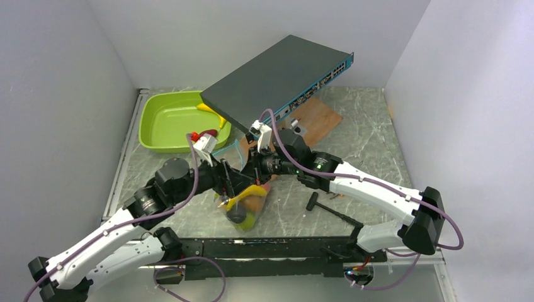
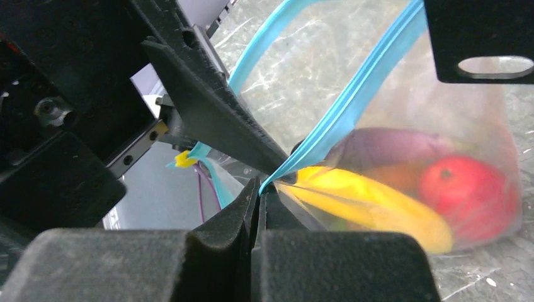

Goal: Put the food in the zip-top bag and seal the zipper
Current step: Zip the zipper food storage bag at the center of the board.

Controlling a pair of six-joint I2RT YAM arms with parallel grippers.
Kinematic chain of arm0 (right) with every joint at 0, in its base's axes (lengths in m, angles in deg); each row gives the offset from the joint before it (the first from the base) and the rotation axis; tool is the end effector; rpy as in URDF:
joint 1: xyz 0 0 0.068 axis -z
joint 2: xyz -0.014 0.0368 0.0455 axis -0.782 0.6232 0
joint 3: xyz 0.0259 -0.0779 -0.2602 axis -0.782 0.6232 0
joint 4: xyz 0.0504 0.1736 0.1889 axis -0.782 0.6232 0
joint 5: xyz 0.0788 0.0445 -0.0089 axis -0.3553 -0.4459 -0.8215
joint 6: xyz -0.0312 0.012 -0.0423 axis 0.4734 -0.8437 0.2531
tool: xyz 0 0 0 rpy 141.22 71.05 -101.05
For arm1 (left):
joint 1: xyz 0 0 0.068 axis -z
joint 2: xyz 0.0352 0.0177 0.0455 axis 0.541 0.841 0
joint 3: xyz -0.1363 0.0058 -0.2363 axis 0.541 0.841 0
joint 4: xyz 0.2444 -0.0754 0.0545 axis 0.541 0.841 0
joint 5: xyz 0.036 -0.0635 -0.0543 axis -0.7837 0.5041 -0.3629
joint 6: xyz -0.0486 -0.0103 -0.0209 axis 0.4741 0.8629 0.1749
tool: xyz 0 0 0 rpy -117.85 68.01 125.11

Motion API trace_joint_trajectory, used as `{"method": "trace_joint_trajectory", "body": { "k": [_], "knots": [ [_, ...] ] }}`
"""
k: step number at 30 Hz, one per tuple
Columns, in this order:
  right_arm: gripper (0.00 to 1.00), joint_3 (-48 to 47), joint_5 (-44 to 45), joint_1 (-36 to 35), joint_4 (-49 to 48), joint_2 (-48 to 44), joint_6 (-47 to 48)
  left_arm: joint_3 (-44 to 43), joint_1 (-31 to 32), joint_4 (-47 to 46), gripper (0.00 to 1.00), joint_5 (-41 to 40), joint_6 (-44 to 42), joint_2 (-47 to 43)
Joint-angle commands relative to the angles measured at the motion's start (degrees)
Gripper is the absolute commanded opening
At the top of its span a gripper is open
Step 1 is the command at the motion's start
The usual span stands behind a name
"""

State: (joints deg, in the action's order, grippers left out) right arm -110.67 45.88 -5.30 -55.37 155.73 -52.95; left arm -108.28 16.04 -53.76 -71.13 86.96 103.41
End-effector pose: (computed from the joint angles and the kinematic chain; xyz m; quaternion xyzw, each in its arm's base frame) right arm 0.1577 0.2601 0.3396 -0.2513 0.7962 0.4699 0.2866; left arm 0.1055 -0.1281 0.3390 0.1152 0.7573 -0.4801 0.4275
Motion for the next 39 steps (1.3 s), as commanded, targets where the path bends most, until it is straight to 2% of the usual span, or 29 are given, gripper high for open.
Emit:
{"method": "trace_joint_trajectory", "body": {
  "k": [1, 5, 9, 11, 14, 16, 17, 21, 24, 27, 30, 34, 37, 39],
  "knots": [
    [0.0, -1.9, 4.1, -0.5, -1.3, -1.4, 0.2, -0.8, 0.2, -4.8, 0.88, 3.6, 2.5, -6.2],
    [0.0, -1.8, 4.2, -0.3, -0.1, -2.3, 2.0, -5.7, 0.2, 5.0, 0.91, 1.1, -2.8, -11.9],
    [0.0, -1.6, 2.6, 0.1, 0.5, -2.4, 3.0, -12.0, 0.3, 19.1, 0.87, -0.6, -7.8, -13.0],
    [0.0, -1.7, -0.9, 0.4, -0.5, -2.2, 4.5, -14.1, 0.3, 25.2, 0.83, 1.9, -10.3, -11.5],
    [0.0, -2.8, -4.9, 0.5, 0.1, -1.5, 8.1, -14.5, 0.3, 29.4, 0.6, 10.8, -16.4, -7.9],
    [0.0, -3.3, -7.9, 0.7, 0.3, -1.1, 10.5, -13.8, 0.3, 30.5, 0.63, 18.9, -22.9, -5.8],
    [0.0, -3.7, -9.5, 0.8, 0.7, -0.9, 11.6, -13.8, 0.3, 31.7, 0.65, 20.4, -26.5, -4.7],
    [0.0, -6.0, -15.7, 1.0, 3.4, 0.8, 15.9, -17.1, 2.6, 42.5, 0.73, 12.4, -41.8, 0.7],
    [0.0, -7.0, -17.1, 1.1, 5.4, 1.4, 17.6, -17.3, 6.1, 45.8, 0.77, 8.5, -50.2, 3.3],
    [0.0, -6.7, -18.0, 1.5, 5.8, 1.6, 17.7, -16.1, 7.1, 44.3, 0.82, 10.9, -55.1, 3.6],
    [0.0, -6.0, -19.3, 1.6, 5.8, 1.8, 17.7, -16.3, 7.4, 42.8, 0.82, 15.5, -56.3, 3.6],
    [0.0, -6.3, -21.0, 1.6, 6.7, 2.2, 18.1, -16.5, 7.4, 41.4, 0.72, 15.8, -55.4, 4.4],
    [0.0, -7.1, -22.0, 1.7, 7.2, 2.6, 19.1, -17.0, 7.5, 44.5, 0.56, 14.9, -54.8, 7.5],
    [0.0, -7.8, -22.1, 1.8, 8.0, 3.0, 19.4, -16.9, 7.4, 45.7, 0.5, 14.9, -54.3, 9.5]
  ]
}}
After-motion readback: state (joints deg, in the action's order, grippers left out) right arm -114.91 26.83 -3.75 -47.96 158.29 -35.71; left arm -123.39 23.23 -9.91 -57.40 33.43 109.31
